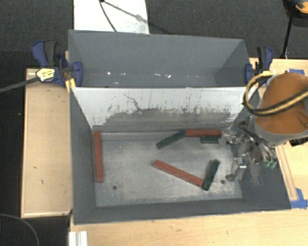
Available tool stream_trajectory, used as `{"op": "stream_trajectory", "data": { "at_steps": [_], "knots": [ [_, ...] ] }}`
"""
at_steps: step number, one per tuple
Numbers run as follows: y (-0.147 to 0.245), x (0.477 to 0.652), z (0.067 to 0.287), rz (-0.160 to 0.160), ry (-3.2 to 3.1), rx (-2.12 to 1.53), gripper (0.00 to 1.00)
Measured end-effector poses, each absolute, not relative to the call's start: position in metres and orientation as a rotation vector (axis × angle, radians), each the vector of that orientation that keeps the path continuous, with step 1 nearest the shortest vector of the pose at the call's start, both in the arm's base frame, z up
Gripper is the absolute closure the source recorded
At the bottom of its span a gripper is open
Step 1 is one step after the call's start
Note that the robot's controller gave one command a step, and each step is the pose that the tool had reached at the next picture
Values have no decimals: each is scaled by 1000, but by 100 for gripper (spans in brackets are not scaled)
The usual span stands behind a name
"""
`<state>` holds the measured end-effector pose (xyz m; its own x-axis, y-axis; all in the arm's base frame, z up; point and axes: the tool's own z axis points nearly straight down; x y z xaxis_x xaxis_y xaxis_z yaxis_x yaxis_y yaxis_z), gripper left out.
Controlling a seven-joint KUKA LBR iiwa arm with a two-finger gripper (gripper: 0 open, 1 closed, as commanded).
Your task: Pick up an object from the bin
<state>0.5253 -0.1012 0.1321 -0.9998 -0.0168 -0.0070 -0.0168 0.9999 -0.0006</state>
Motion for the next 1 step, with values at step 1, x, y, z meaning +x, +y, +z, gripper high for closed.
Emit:
{"op": "stream_trajectory", "data": {
  "at_steps": [1],
  "knots": [
    [-117,493,79,0,3116,-381,100]
  ]
}}
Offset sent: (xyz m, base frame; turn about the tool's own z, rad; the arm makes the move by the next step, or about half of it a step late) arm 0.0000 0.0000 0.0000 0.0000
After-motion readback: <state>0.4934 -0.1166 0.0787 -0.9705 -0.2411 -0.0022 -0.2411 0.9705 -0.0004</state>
